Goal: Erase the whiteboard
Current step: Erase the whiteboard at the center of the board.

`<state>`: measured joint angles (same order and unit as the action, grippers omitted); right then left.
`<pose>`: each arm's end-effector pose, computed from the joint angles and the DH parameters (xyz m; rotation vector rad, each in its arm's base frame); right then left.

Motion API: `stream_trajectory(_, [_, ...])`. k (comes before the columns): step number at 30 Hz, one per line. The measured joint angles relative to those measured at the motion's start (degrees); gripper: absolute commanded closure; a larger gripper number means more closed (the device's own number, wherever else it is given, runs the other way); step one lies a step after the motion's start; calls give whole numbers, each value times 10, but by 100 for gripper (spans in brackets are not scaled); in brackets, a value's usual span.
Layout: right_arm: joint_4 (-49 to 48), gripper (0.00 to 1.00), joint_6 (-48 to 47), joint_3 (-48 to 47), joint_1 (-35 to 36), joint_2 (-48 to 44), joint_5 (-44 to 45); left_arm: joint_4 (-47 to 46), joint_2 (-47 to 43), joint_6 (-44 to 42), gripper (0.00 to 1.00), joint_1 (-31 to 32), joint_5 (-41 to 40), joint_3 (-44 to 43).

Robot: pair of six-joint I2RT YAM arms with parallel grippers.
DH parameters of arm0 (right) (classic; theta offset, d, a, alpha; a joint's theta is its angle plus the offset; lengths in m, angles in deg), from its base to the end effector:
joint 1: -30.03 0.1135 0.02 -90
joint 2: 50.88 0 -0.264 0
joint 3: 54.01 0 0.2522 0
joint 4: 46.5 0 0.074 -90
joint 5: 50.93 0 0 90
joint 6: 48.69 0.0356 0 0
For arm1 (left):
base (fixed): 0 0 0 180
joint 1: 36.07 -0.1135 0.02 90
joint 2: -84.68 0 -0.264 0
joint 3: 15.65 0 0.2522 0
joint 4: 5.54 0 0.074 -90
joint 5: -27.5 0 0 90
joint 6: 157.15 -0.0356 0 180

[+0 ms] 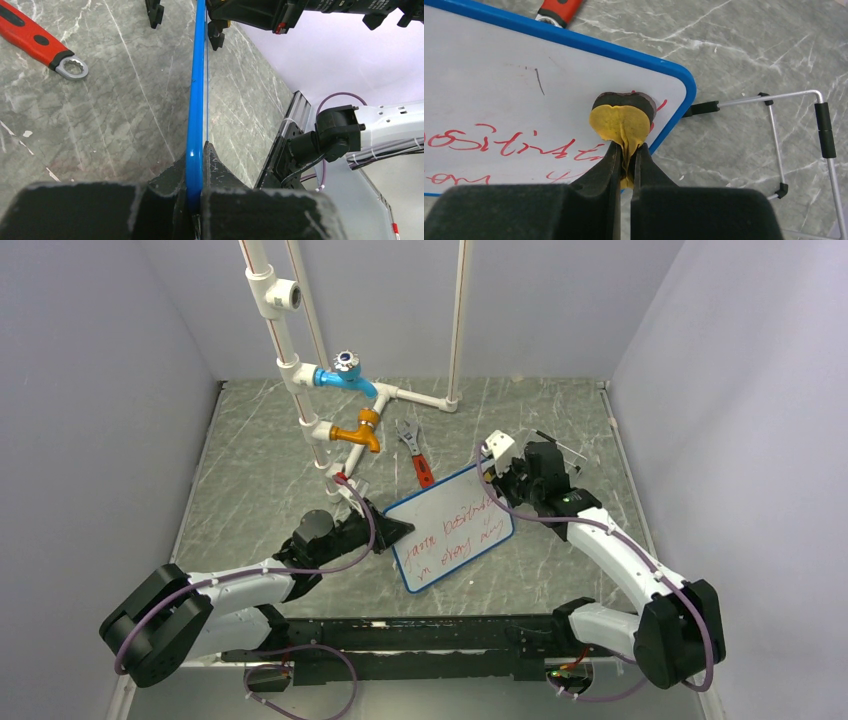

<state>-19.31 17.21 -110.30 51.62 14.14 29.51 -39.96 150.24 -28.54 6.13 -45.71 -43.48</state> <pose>0.2267 0.0961 0.2505 -0.9364 1.9820 0.1586 0.1547 -0.1541 0.1933 0.3036 1.7716 -1.2892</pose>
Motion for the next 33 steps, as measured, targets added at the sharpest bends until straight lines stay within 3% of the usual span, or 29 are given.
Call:
stream_trajectory(4, [-8,100,7,1,-3,2,12,4,0,-5,100,0,0,-4])
stream_trajectory(13, [29,100,-40,-1,29,6,-69,8,-1,-4,100,0,-2,-4])
stream_trajectory(25, [-22,100,48,-1,-21,11,8,18,-2,-20,100,0,-1,-13])
stream_trajectory(33, [45,100,-25,-33,-15,37,-108,31,-12,-20,100,-1,-3,-14])
